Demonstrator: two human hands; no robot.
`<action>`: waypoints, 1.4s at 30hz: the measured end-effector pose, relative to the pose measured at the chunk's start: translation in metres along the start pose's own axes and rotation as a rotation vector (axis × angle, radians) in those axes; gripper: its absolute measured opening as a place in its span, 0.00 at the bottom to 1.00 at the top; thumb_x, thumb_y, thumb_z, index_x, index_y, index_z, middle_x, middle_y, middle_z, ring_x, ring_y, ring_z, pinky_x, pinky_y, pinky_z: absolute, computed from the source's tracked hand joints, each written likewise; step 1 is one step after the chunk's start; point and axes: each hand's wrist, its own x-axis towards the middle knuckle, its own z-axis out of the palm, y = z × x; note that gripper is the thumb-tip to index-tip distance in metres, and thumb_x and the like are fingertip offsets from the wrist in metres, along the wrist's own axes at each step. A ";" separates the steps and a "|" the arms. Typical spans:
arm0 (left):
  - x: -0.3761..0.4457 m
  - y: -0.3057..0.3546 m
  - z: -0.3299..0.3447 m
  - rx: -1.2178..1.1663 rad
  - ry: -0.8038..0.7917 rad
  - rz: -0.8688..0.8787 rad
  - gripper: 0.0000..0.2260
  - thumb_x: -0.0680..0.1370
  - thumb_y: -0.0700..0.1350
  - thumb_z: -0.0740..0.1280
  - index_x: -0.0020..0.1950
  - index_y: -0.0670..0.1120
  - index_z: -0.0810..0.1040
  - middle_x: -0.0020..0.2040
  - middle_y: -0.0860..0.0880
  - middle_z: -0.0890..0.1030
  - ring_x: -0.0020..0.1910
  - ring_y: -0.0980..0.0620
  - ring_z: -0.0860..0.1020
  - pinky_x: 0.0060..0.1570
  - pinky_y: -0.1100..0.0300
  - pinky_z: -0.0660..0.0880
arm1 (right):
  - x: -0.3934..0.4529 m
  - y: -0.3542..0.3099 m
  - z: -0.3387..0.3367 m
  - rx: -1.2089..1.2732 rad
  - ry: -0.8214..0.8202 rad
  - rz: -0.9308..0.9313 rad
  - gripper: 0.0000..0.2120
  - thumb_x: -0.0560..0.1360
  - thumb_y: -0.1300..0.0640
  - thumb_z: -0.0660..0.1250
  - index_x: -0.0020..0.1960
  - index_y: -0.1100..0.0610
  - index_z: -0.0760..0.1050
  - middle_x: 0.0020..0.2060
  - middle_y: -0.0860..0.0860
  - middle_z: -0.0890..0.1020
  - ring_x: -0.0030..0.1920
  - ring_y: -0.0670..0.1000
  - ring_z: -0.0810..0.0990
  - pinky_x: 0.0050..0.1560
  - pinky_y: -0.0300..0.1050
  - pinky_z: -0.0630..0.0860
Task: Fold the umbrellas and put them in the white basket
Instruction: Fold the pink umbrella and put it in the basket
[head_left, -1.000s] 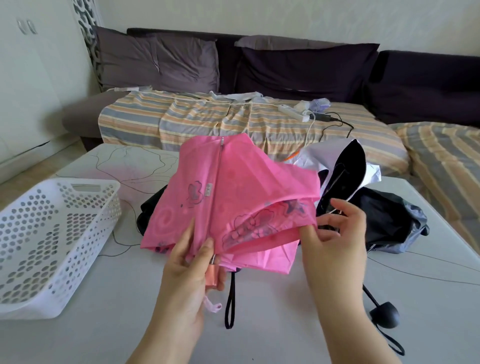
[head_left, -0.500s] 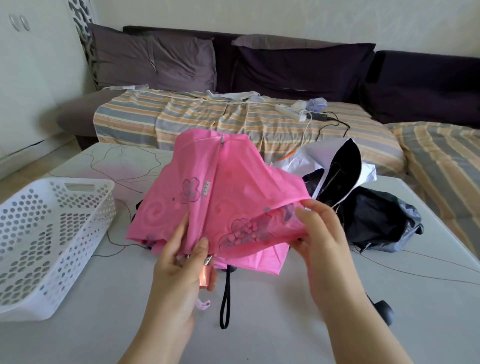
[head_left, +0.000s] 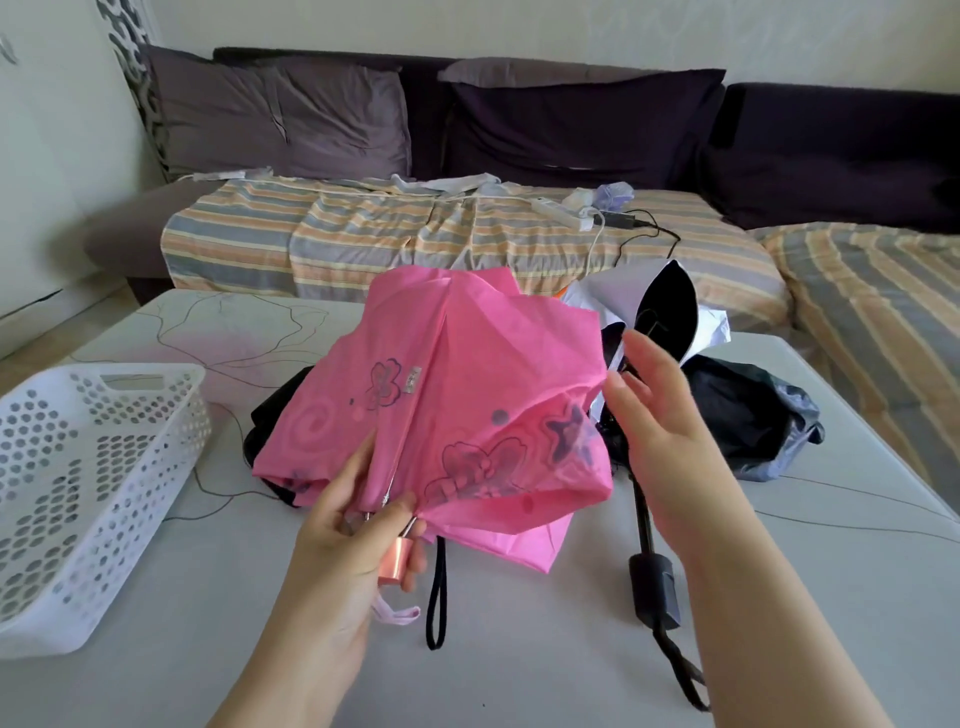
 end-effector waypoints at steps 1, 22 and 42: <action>-0.001 0.001 -0.001 0.011 -0.012 -0.001 0.26 0.75 0.30 0.63 0.59 0.61 0.75 0.26 0.45 0.75 0.21 0.49 0.70 0.20 0.63 0.67 | 0.001 0.000 -0.002 0.011 -0.074 -0.007 0.18 0.76 0.43 0.62 0.66 0.40 0.70 0.64 0.36 0.73 0.66 0.37 0.69 0.55 0.30 0.67; 0.000 0.006 -0.017 0.177 0.011 0.002 0.27 0.74 0.29 0.65 0.52 0.64 0.76 0.27 0.46 0.75 0.20 0.50 0.69 0.21 0.63 0.68 | 0.001 -0.018 -0.026 -0.166 -0.785 0.097 0.33 0.56 0.29 0.74 0.48 0.54 0.82 0.45 0.55 0.86 0.46 0.57 0.85 0.51 0.53 0.80; -0.005 0.010 0.000 0.121 0.165 0.132 0.25 0.76 0.34 0.66 0.53 0.68 0.74 0.27 0.59 0.76 0.22 0.61 0.71 0.28 0.61 0.71 | -0.028 0.004 0.035 0.767 -0.140 0.480 0.44 0.58 0.27 0.66 0.63 0.57 0.76 0.56 0.58 0.82 0.58 0.58 0.81 0.63 0.59 0.73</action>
